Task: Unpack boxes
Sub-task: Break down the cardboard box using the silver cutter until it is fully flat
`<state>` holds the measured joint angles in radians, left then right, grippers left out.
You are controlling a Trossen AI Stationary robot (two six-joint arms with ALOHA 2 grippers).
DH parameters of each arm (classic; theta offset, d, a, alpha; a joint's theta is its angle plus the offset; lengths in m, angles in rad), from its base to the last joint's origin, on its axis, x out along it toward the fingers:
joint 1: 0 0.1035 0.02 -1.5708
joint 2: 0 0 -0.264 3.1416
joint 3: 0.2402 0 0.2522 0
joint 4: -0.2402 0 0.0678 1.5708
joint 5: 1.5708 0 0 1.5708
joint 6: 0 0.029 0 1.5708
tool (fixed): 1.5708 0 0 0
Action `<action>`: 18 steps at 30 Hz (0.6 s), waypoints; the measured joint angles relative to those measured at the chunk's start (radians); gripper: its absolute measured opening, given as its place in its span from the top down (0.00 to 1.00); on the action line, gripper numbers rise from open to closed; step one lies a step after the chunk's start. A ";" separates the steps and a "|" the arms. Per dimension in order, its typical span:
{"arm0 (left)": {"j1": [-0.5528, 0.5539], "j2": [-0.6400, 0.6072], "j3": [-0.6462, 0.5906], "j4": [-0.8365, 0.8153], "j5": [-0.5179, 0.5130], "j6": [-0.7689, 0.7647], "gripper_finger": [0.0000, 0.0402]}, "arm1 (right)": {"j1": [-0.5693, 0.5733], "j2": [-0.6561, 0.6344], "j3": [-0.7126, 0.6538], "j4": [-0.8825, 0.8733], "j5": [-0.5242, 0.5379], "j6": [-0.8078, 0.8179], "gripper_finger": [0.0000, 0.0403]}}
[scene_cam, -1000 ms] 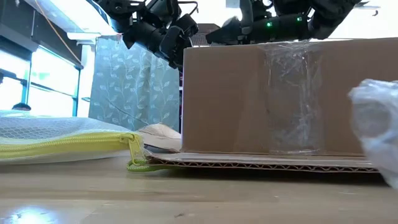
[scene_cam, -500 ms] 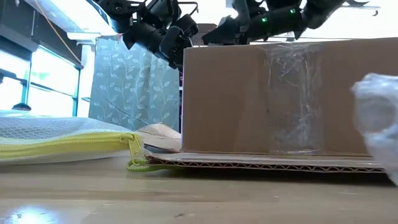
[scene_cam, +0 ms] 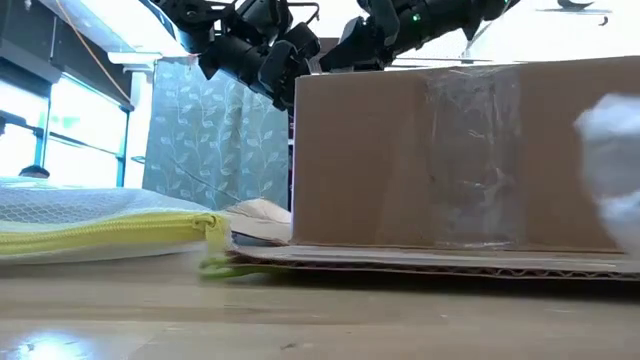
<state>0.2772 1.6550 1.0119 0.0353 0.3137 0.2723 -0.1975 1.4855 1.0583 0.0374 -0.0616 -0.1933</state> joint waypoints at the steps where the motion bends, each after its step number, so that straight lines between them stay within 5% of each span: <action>1: 0.000 0.000 0.000 -0.001 0.000 0.000 0.42 | 0.000 0.000 0.003 -0.008 -0.001 -0.003 0.86; 14: -0.004 0.000 0.002 -0.004 0.000 0.002 0.42 | 0.035 -0.049 -0.040 0.046 0.093 0.062 0.86; 18: -0.004 -0.001 0.001 -0.017 0.003 -0.002 0.42 | 0.071 -0.074 -0.036 0.089 0.230 0.052 0.86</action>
<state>0.2733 1.6539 1.0126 0.0185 0.3171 0.2707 -0.1260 1.4117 1.0219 0.1264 0.1685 -0.1413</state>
